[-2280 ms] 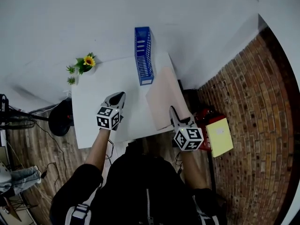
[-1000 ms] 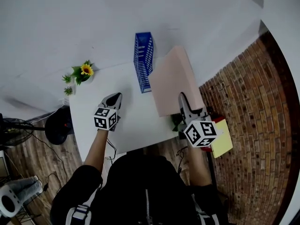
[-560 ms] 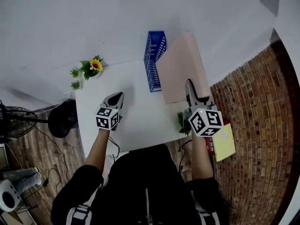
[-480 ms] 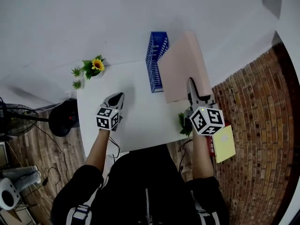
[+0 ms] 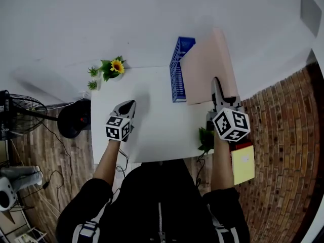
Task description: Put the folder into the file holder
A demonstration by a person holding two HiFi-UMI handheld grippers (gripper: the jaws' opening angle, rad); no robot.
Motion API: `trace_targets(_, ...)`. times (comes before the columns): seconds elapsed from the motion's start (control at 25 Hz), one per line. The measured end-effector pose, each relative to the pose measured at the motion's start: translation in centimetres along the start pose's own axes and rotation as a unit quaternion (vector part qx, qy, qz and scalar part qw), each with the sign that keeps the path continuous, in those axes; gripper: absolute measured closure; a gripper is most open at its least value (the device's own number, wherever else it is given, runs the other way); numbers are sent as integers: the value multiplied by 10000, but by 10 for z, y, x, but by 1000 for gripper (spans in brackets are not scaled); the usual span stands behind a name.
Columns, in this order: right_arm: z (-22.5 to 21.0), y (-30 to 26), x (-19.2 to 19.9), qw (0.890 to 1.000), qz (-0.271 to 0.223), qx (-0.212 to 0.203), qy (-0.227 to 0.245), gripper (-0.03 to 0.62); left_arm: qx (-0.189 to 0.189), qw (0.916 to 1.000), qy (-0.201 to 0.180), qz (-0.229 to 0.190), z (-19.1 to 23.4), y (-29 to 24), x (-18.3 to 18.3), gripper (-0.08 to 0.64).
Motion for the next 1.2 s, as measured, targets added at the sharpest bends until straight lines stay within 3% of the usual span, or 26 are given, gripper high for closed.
trace_targets(0.4, 1, -22, 0, 9999, -53, -82, -30, 426, -225, 9997, 90, 60, 1, 6, 9, 535)
trace_targets(1.2, 22, -67, 19, 9997, -84, 250, -19, 426, -630, 9977, 253, 77, 21, 35, 21, 535)
Point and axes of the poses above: the fingertips, and each gripper's own axes: y backward along the fingers, z to its left, x out of its underside, the point moved 5 cm from there along y, backward along the fingers, and after that the axes turned 13 degrees about x, right-handed, at the moved point
